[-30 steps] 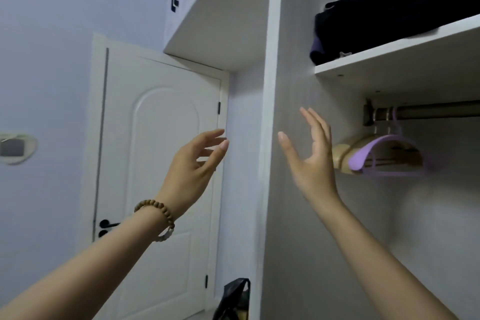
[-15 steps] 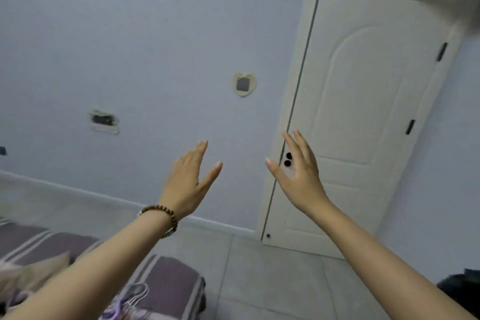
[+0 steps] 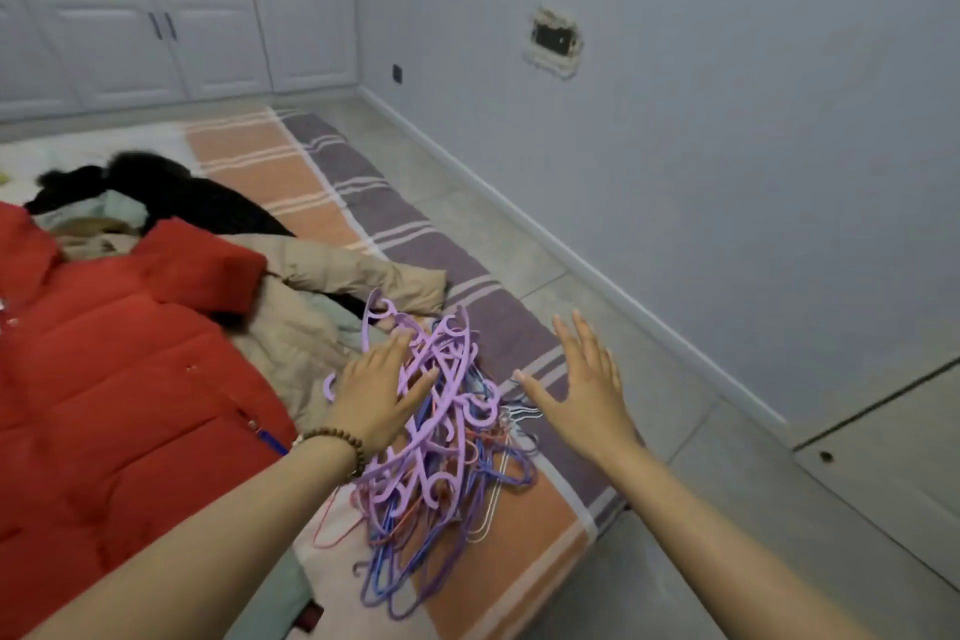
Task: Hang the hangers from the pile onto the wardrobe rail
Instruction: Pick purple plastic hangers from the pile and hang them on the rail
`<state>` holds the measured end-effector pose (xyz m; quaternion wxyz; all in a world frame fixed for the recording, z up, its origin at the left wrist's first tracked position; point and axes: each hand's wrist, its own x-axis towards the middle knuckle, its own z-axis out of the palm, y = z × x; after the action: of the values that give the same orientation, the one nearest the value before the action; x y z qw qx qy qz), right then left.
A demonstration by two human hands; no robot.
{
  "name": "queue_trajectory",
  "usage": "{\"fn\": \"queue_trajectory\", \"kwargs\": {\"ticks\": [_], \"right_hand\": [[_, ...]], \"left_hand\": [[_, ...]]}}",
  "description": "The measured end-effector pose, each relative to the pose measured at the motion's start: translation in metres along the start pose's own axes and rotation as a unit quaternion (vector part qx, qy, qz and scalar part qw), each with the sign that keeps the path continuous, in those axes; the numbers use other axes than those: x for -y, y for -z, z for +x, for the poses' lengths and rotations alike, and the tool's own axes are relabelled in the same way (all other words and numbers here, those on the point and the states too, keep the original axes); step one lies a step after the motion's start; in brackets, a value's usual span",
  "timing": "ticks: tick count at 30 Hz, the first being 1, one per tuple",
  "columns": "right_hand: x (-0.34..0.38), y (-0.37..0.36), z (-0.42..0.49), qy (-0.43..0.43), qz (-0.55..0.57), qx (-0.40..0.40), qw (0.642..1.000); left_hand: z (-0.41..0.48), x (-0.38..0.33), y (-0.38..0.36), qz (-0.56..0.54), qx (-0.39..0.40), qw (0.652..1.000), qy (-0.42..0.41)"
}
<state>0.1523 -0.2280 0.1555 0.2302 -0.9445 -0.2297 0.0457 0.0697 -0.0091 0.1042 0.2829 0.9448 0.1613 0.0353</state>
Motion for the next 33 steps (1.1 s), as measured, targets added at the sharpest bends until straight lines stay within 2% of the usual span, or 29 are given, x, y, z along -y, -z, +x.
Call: {"fn": "queue_trajectory", "kwargs": {"ticks": [4, 8, 15, 21, 24, 26, 30, 33], "right_hand": [[-0.020, -0.094, 0.027, 0.014, 0.011, 0.091, 0.996], [-0.041, -0.176, 0.039, 0.019, 0.036, 0.156, 0.987], [-0.068, -0.275, 0.044, -0.078, 0.187, 0.235, 0.951], [-0.074, -0.317, 0.068, -0.174, 0.291, 0.211, 0.917], [-0.070, -0.323, 0.076, -0.230, 0.359, 0.233, 0.874], [-0.065, -0.322, 0.078, -0.251, 0.386, 0.219, 0.860], [-0.061, -0.322, 0.078, -0.262, 0.390, 0.181, 0.864], [-0.058, -0.315, 0.075, -0.254, 0.400, 0.179, 0.862]], "left_hand": [[0.000, 0.060, -0.056, -0.008, 0.022, 0.996, 0.090], [-0.003, 0.110, -0.112, -0.010, 0.042, 0.989, 0.139], [0.001, 0.148, -0.188, -0.031, 0.071, 0.978, 0.195], [0.022, 0.160, -0.219, -0.141, 0.040, 0.955, 0.256], [0.031, 0.160, -0.221, -0.215, -0.004, 0.938, 0.272], [0.037, 0.158, -0.219, -0.241, -0.034, 0.925, 0.293], [0.039, 0.146, -0.210, -0.286, -0.041, 0.911, 0.294], [0.037, 0.130, -0.202, -0.405, -0.019, 0.867, 0.291]]}}
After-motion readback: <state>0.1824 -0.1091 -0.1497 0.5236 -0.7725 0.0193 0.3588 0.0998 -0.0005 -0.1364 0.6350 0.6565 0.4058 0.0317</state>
